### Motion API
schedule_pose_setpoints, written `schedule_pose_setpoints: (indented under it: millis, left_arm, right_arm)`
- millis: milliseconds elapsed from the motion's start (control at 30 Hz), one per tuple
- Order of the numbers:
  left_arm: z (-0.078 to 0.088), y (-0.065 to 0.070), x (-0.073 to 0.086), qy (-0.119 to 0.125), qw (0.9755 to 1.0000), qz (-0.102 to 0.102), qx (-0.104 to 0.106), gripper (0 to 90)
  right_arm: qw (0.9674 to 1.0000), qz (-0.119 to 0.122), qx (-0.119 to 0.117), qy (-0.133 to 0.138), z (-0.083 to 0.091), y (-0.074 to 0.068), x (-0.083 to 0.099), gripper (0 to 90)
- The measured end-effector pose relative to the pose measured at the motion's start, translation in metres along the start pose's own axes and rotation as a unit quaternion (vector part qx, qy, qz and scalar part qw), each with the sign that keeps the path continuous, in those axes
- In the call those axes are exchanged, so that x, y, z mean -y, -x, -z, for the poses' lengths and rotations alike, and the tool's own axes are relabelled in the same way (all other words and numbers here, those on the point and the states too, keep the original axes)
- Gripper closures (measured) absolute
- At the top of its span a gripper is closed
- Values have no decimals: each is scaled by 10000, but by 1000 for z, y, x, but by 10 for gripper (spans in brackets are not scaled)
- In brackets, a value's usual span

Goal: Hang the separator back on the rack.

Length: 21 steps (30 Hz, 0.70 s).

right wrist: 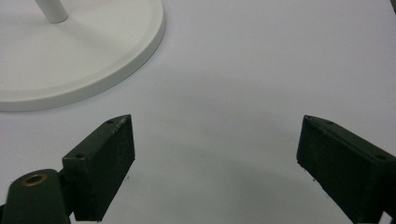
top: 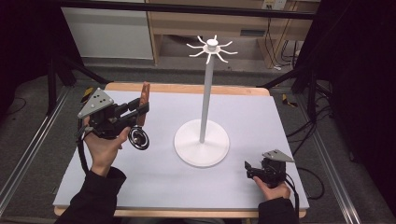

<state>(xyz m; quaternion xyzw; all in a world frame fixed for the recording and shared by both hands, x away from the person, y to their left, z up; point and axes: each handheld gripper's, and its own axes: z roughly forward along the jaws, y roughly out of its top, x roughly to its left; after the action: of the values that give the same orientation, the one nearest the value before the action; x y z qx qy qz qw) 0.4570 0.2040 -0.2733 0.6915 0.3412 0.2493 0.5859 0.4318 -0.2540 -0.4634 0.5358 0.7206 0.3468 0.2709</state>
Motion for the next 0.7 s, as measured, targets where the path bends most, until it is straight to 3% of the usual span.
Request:
schedule_pose_setpoints:
  millis: [700]
  left_arm:
    - [-10,18,-32,145,9993,-305,130,680]
  right_arm:
    - [10000,1,-3,11,0,1,0,118]
